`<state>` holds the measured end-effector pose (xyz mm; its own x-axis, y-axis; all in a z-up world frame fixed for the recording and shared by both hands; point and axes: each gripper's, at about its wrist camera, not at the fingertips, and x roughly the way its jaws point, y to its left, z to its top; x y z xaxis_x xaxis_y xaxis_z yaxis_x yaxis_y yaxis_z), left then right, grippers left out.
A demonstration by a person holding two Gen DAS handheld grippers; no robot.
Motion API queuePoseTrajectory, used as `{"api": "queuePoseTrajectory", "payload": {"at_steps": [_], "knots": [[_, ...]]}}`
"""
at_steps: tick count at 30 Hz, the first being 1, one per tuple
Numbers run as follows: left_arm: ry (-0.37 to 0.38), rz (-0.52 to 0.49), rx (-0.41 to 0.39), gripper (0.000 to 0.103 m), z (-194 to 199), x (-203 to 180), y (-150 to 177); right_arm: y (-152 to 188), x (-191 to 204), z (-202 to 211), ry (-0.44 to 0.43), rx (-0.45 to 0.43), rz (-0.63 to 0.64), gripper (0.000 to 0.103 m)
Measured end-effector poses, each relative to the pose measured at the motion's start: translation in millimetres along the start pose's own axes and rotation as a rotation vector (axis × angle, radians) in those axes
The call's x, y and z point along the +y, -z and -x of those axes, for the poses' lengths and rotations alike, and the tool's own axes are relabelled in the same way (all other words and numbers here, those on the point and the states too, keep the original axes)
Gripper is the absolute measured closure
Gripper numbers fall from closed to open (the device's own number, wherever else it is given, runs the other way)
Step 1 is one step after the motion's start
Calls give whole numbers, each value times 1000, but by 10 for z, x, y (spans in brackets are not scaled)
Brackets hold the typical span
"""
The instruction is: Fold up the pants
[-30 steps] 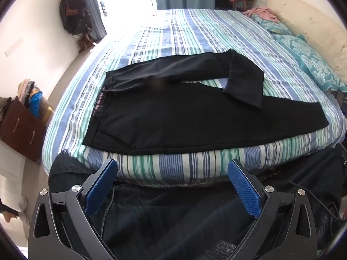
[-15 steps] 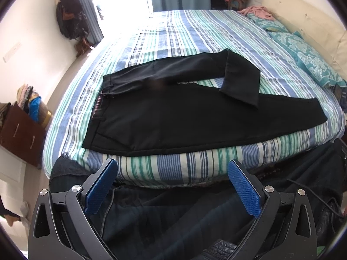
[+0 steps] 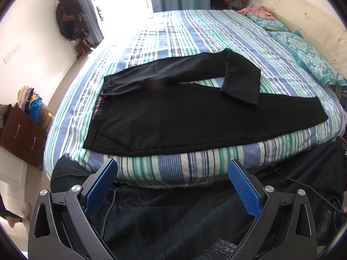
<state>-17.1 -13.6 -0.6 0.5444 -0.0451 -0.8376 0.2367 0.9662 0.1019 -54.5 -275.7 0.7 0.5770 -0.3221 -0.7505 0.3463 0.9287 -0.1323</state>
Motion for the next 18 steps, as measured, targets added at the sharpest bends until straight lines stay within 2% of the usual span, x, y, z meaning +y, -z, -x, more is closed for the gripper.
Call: {"api": "queuePoseTrajectory", "payload": {"at_steps": [18], "knots": [[-3, 5, 3, 1, -5, 22, 9, 35, -49, -65, 72, 35, -8, 0]]}}
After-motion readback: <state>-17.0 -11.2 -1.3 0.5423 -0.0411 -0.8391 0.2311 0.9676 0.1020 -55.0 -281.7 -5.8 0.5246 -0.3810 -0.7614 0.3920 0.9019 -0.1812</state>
